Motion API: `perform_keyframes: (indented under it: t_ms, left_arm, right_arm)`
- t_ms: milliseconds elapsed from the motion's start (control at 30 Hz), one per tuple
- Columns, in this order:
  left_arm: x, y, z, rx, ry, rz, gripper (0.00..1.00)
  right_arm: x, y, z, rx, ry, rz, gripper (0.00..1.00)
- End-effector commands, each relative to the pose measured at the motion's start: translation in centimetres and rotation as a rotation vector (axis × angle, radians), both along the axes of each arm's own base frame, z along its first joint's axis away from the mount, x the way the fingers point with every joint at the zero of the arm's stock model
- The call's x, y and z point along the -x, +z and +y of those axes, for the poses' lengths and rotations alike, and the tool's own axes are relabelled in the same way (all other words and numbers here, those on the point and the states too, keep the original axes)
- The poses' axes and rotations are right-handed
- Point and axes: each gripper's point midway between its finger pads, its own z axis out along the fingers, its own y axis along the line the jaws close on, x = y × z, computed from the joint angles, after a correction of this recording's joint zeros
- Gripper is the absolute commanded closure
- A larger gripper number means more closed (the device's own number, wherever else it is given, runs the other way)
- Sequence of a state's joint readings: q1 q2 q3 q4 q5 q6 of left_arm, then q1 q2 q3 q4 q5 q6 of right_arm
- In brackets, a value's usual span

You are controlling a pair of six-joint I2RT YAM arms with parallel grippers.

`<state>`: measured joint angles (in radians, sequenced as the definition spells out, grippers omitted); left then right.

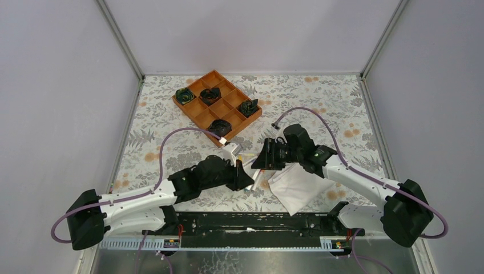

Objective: Insert the pens into the pen caps
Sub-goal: Pick up the pen from the center of the board.

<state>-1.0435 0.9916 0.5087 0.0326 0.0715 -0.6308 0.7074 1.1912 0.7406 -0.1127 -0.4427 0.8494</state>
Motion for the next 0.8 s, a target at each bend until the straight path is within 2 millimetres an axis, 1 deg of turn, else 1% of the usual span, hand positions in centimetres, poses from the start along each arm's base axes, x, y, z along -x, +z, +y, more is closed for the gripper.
perform_keyframes:
  t_ms: [0,67,200,233,300,333,367,467,567,600,633,667,767]
  left_arm:
    - [-0.6,3.1,-1.6,0.089,-0.008,-0.075,1.0]
    - [-0.6,3.2,-1.7,0.089,-0.01,-0.076,1.0]
    - [-0.5,3.1,-1.7,0.089,-0.004,-0.069,0.99]
    - [-0.5,3.0,-1.7,0.088,0.002,-0.066,0.93]
    - [-0.7,2.8,-1.5,0.087,0.019,-0.058,0.75]
    - [-0.7,2.6,-1.5,0.084,0.021,-0.053,0.68]
    - [-0.6,2.4,-1.4,0.081,0.023,-0.048,0.64]
    - [-0.6,2.2,-1.4,0.076,0.027,-0.041,0.59]
    - [-0.7,2.1,-1.6,0.072,0.024,-0.036,0.59]
    - [-0.7,2.1,-1.7,0.072,0.022,-0.035,0.6]
    - [-0.7,2.1,-1.7,0.072,0.021,-0.035,0.64]
    - [-0.7,2.2,-1.8,0.072,0.02,-0.036,0.69]
    - [-0.7,2.1,-1.7,0.072,0.025,-0.035,0.9]
  right_arm:
    - [0.7,0.6,1.3,-0.04,0.056,-0.016,0.55]
    - [0.8,0.6,1.5,-0.041,0.063,-0.016,0.66]
    - [0.8,0.9,1.7,-0.048,0.069,-0.021,0.96]
    - [0.8,1.1,1.8,-0.054,0.067,-0.023,1.0]
    - [0.9,1.7,1.9,-0.075,0.074,-0.031,1.0]
    - [1.0,2.0,2.0,-0.086,0.079,-0.033,1.0]
    - [1.1,2.4,2.1,-0.099,0.084,-0.037,1.0]
    - [1.3,3.3,2.3,-0.131,0.099,-0.045,1.0]
    - [1.4,3.8,2.4,-0.144,0.106,-0.052,1.0]
    - [1.4,3.9,2.4,-0.145,0.108,-0.055,1.0]
    - [1.4,3.9,2.4,-0.146,0.109,-0.056,1.0]
    - [1.4,3.9,2.4,-0.145,0.11,-0.058,1.0]
    - [1.4,3.9,2.4,-0.142,0.114,-0.066,1.0]
